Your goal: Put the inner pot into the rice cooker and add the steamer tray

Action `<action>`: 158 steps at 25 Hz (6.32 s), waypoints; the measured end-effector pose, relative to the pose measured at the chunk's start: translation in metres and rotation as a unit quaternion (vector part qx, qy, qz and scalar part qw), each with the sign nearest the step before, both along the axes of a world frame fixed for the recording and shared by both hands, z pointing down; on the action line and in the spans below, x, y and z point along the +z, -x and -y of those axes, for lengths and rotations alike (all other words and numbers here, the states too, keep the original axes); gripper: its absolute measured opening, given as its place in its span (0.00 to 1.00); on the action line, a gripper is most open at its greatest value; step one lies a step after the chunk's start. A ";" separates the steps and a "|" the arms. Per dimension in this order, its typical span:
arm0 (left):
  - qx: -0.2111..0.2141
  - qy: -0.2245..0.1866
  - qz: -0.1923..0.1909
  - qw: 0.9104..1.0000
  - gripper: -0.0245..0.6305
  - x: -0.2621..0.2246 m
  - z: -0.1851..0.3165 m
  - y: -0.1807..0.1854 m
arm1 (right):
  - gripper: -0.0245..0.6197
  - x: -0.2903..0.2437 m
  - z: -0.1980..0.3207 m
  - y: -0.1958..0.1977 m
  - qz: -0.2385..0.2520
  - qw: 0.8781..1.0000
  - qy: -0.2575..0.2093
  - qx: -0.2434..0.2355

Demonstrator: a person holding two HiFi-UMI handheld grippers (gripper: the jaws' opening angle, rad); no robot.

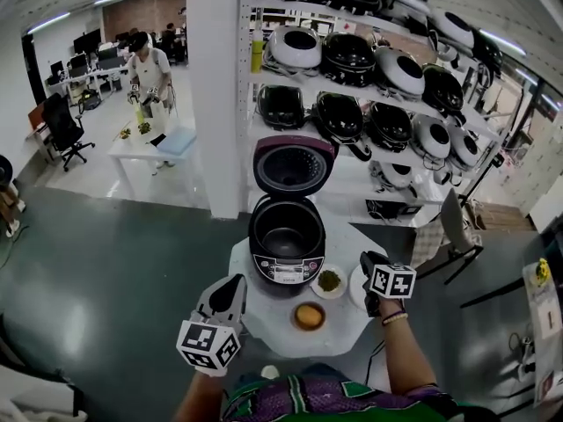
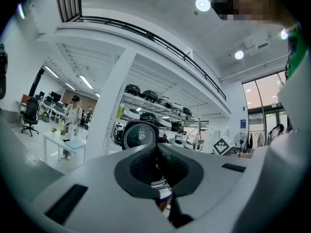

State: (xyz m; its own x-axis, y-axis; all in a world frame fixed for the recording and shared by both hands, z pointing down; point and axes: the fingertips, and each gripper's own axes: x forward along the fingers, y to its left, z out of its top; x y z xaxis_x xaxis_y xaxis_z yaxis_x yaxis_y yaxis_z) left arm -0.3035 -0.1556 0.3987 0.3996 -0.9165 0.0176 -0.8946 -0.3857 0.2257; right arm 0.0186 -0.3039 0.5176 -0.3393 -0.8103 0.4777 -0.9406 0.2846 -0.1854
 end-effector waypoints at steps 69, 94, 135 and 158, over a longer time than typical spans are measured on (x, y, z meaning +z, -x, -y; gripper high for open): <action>-0.054 -0.074 0.073 0.993 0.07 -0.045 -0.345 -0.235 | 0.04 -0.164 -0.458 -0.215 0.053 0.953 -0.293 -0.053; -0.042 -0.067 0.078 0.994 0.07 -0.040 -0.330 -0.240 | 0.05 -0.164 -0.443 -0.204 0.047 0.951 -0.296 -0.074; -0.019 -0.047 0.076 0.996 0.07 -0.028 -0.290 -0.264 | 0.79 -0.146 -0.402 -0.214 0.032 0.960 -0.270 -0.067; 0.019 -0.008 0.064 0.998 0.07 -0.004 -0.049 -0.167 | 0.79 -0.079 -0.185 -0.149 -0.010 0.986 -0.165 -0.005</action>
